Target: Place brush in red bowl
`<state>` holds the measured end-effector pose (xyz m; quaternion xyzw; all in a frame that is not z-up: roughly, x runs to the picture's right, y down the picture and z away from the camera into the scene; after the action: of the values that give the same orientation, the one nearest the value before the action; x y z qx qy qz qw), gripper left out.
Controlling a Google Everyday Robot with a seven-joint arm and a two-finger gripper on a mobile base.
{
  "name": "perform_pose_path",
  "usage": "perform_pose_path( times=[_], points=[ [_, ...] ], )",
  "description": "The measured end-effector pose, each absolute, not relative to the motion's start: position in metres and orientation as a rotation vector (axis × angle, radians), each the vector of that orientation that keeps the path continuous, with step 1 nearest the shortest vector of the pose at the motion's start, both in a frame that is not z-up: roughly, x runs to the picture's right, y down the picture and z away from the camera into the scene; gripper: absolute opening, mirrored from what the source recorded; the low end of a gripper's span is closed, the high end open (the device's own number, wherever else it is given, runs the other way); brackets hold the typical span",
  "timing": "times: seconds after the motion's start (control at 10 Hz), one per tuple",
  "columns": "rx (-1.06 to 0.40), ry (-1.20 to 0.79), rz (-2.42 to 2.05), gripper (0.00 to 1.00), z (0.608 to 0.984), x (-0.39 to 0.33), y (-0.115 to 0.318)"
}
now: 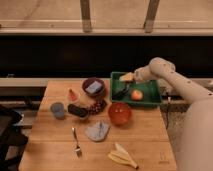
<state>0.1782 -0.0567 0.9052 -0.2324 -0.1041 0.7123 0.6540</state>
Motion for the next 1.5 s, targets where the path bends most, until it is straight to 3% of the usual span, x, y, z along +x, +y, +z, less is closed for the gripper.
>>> perform_pose_path(
  times=[1.5],
  points=[
    [-0.591,-0.219,1.728,0.78,0.952,0.17,-0.015]
  ],
)
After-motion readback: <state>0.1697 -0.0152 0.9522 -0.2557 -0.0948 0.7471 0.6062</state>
